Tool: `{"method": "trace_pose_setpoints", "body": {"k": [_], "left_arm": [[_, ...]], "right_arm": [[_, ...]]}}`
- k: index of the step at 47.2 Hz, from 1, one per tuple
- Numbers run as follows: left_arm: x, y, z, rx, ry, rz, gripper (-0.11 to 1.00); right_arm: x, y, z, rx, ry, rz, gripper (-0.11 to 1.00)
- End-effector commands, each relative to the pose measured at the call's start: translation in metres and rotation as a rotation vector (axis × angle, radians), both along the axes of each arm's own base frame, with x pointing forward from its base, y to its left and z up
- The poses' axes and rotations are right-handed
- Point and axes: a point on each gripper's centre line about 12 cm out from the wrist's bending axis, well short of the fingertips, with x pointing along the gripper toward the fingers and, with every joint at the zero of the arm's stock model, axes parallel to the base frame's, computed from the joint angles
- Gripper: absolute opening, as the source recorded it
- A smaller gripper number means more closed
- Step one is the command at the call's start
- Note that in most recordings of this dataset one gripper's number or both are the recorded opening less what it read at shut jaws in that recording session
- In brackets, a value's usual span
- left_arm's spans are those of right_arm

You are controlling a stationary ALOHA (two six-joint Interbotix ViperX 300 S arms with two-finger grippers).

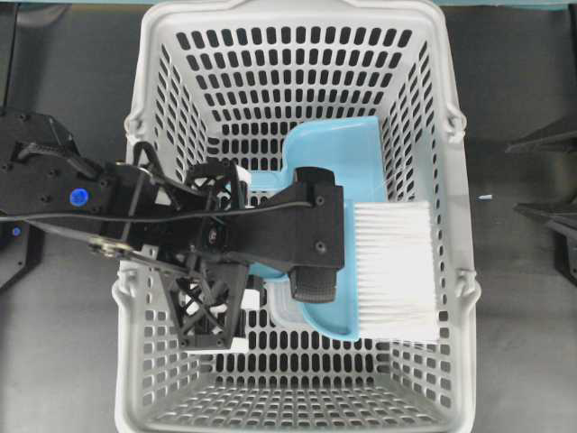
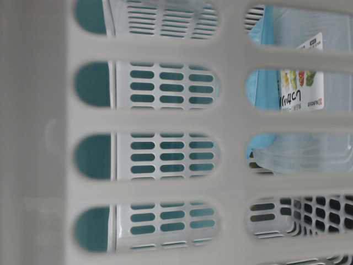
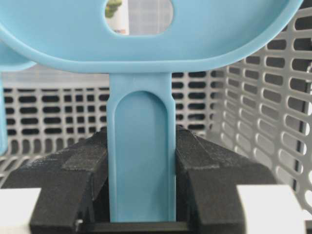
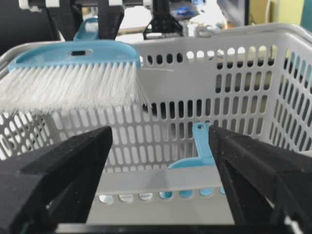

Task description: Pick up the hand brush from the shopping basket with the left arm.

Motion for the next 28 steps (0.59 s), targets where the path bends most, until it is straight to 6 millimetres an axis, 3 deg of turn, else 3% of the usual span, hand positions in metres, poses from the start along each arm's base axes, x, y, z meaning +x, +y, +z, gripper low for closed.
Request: {"method": "trace_pose_setpoints", "body": {"k": [1,28], "left_arm": [[-0.0042,0.0006,0.0128,-0.004,-0.037,-0.003,0.24],[-0.0047,0.0007,0.0108,0.000,-0.026,-0.005,0.24]], "right_arm": [[0.0007,0.0002,0.0040,0.006,-0.012,0.001,0.76],[0.0007,0.0002,0.0037,0.006,-0.009,0.001,0.76]]}}
